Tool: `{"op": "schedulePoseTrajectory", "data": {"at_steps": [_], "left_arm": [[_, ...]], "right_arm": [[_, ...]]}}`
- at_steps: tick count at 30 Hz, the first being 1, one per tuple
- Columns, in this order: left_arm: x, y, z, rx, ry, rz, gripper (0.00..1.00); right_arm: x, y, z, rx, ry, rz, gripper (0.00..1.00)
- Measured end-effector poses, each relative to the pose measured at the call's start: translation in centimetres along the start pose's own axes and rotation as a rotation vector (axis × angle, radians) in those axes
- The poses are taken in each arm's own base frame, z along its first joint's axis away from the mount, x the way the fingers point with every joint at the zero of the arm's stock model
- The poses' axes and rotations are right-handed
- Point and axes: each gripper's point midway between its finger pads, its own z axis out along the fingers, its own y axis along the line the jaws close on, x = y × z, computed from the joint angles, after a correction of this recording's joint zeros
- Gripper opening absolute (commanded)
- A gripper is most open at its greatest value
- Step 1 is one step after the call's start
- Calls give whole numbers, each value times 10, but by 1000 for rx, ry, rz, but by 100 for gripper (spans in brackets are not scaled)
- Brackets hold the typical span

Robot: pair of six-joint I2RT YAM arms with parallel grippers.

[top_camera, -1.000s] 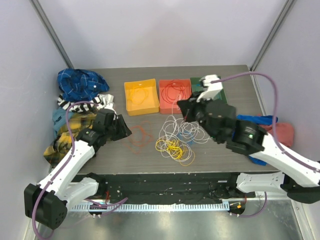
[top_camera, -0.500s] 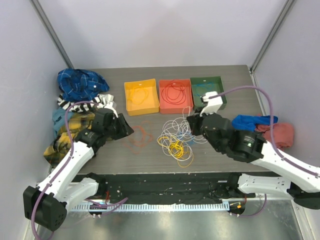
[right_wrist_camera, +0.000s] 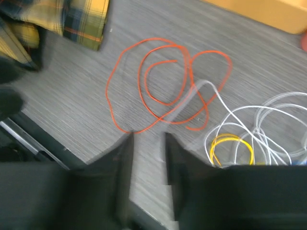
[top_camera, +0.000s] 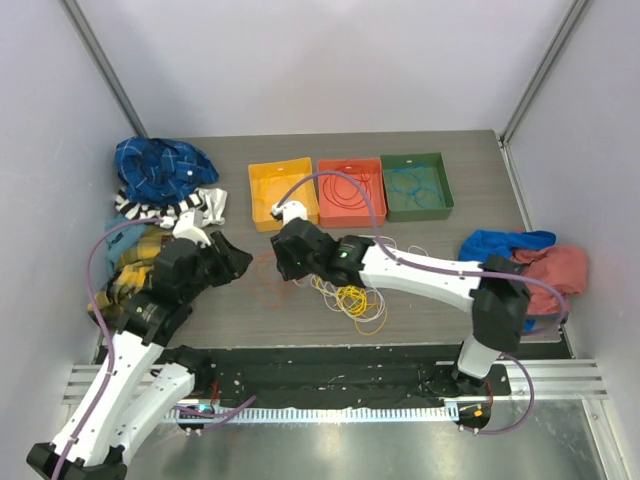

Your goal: Untangle the cables

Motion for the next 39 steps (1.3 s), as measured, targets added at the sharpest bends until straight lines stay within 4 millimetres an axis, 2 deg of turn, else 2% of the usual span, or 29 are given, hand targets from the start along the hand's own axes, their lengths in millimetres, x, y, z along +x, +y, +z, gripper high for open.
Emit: {"op": "schedulePoseTrajectory", "data": {"at_steps": [1, 2, 4, 6, 9, 12, 14, 16, 18, 22, 24, 27, 29, 34, 39], "left_arm": [[-1, 3, -3, -10, -10, 1, 48], [-1, 4, -5, -17, -14, 2, 49], [1, 8, -7, -28, -16, 3, 49], [4, 10, -5, -38, -8, 3, 49], [11, 15, 1, -54, 25, 2, 49], [18, 15, 9, -56, 60, -3, 49], [21, 15, 14, -53, 79, -7, 49], [26, 16, 21, -55, 101, -13, 48], [30, 17, 26, -56, 119, -24, 48], [38, 17, 35, -50, 142, -45, 47], [41, 17, 38, -47, 153, -57, 47], [44, 17, 40, -41, 163, -71, 47], [46, 16, 41, -35, 166, -80, 47], [50, 17, 39, -32, 171, -87, 48], [52, 19, 39, -34, 173, -88, 47]], "right_arm": [[6, 4, 10, -9, 24, -5, 65], [11, 6, 18, -8, 42, -9, 69], [19, 4, 23, 3, 66, -14, 75], [14, 0, 16, 22, 52, -20, 75], [-8, -12, -15, 58, -24, -5, 75], [-36, -33, -73, 85, -151, 55, 74], [-44, -50, -111, 104, -222, 109, 73], [-37, -67, -135, 124, -260, 177, 72], [-10, -86, -143, 166, -230, 215, 70], [72, -120, -135, 270, -74, 272, 67], [108, -131, -126, 318, 8, 286, 61], [147, -143, -117, 374, 94, 301, 53], [151, -144, -115, 379, 99, 310, 50], [140, -134, -98, 350, 60, 326, 42], [151, -131, -70, 375, 100, 276, 41]]}}
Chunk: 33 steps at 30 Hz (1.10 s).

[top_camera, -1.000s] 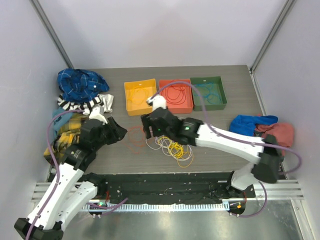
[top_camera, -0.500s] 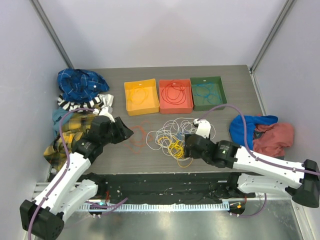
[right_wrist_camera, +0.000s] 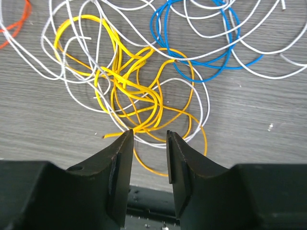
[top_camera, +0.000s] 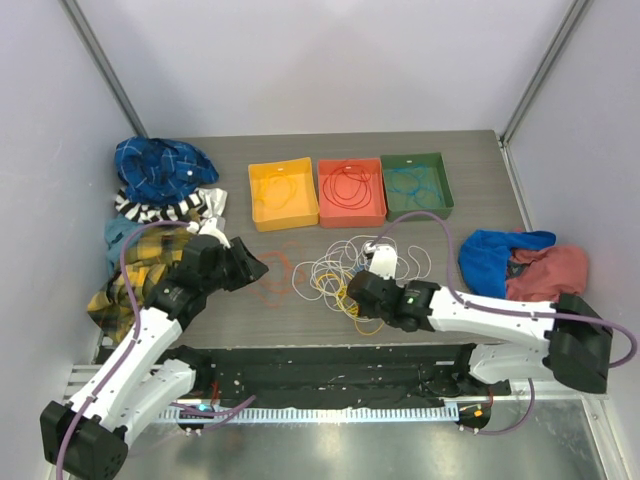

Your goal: Untangle the cables

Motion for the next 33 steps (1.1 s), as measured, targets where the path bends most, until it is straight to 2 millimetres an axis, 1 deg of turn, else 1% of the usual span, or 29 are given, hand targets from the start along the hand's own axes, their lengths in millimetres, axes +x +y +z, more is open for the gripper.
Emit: {"op": "schedulePoseTrajectory", "data": {"at_steps": [5, 10, 13, 16, 18, 19, 21, 23, 24, 25, 27, 30, 33], "left_arm": [[0, 0, 0, 0, 0, 0, 48], [0, 0, 0, -1, 1, 3, 48], [0, 0, 0, -1, 1, 3, 48], [0, 0, 0, -1, 1, 4, 48], [0, 1, 0, -2, 1, 4, 48], [0, 1, 0, -2, 2, 4, 48], [1, 1, 0, -3, 3, 3, 48], [1, 1, 0, -3, 3, 3, 48], [1, 1, 0, -3, 3, 3, 48], [1, 1, 0, -4, 3, 3, 48], [1, 1, 0, -5, 5, 3, 48], [1, 2, 1, -7, 7, 2, 48], [1, 2, 1, -7, 7, 2, 48]], "right_arm": [[7, -3, 21, 45, 22, -42, 41], [-5, -3, 31, 57, 2, -40, 42], [-12, -3, 41, 66, -7, -38, 41], [-13, -6, 53, 73, 6, -33, 34], [-10, -6, 59, 76, 22, -35, 31], [-8, -7, 61, 78, 31, -35, 27], [-8, -6, 62, 69, 37, -36, 26], [-10, -2, 61, 49, 34, -34, 31], [-10, -1, 60, 43, 32, -33, 34], [-12, 0, 58, 35, 30, -32, 41], [-16, 3, 54, 19, 21, -21, 44], [-26, 7, 42, -17, -7, -4, 45], [-35, 12, 33, -49, -37, 12, 42]]}}
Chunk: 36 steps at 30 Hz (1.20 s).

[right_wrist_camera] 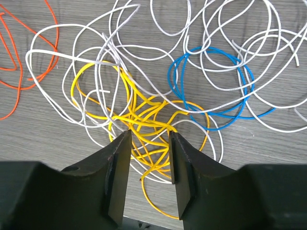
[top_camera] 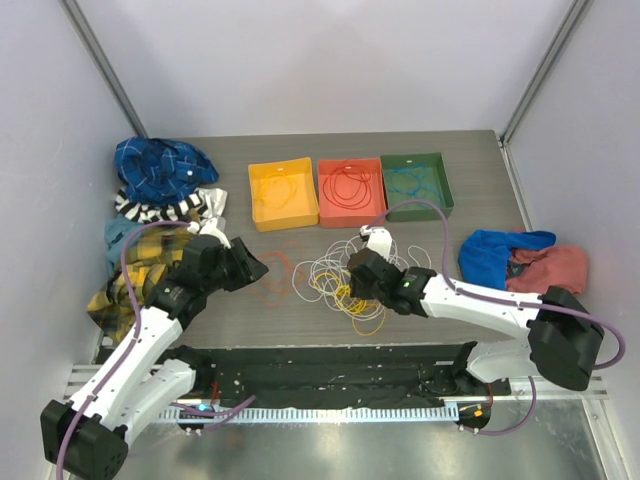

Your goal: Untangle the cables

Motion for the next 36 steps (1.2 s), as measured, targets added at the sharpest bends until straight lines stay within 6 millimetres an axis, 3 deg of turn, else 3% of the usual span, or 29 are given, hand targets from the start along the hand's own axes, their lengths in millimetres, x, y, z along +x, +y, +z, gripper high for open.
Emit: {"op": "schedulePoseTrajectory", "data": {"at_steps": [11, 18, 21, 24, 26, 31, 34, 36], "left_arm": [[0, 0, 0, -1, 1, 0, 48], [0, 0, 0, -1, 1, 0, 48], [0, 0, 0, -1, 1, 0, 48], [0, 0, 0, -1, 0, 0, 48], [0, 0, 0, 1, -1, 0, 48], [-1, -1, -1, 5, -6, 1, 48], [-2, -2, -3, 10, -12, 1, 48], [-2, -2, -4, 12, -15, 2, 48]], "right_arm": [[28, 1, 17, 10, 97, -35, 34], [44, -5, 28, 40, 147, -59, 1], [35, -7, 18, 43, 120, -59, 1], [0, -1, -8, 19, 44, -65, 1], [-44, 16, -35, -26, -48, -54, 1], [-167, 63, -129, -195, -329, 6, 1], [-224, 77, -192, -275, -458, 25, 1], [-251, 83, -227, -323, -528, 42, 1]]}}
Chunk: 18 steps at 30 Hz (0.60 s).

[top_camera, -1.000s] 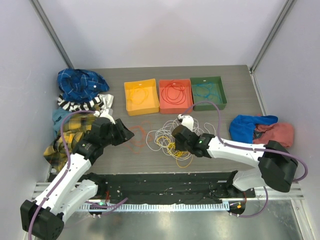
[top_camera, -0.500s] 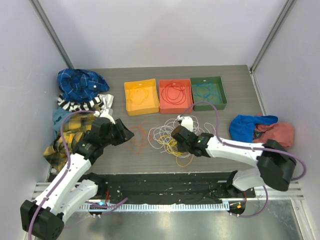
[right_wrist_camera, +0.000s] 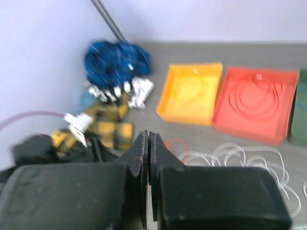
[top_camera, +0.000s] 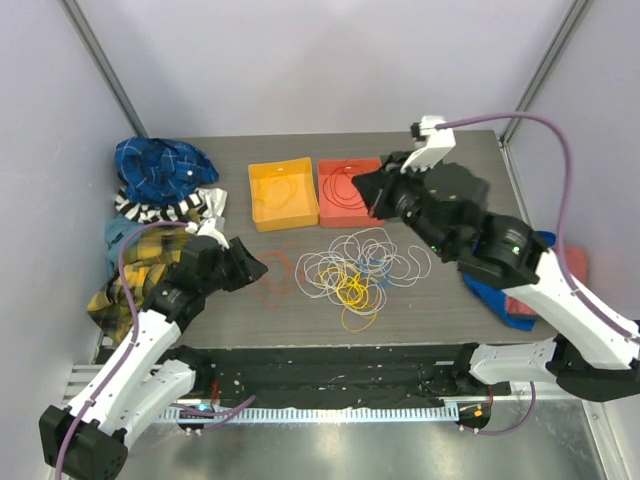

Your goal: Untangle the cables

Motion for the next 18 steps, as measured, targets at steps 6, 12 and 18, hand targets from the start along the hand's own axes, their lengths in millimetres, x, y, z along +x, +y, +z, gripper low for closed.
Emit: {"op": "schedulePoseTrajectory", "data": {"at_steps": [6, 12, 18], "left_arm": [[0, 0, -4, 2, -8, 1, 49], [-1, -1, -8, 8, -18, 1, 48], [-1, 0, -7, 5, -15, 1, 48]], "right_arm": [[2, -9, -5, 22, -7, -22, 48], [194, -89, 24, 237, 383, -210, 54], [285, -138, 3, 331, 600, -261, 57]]}}
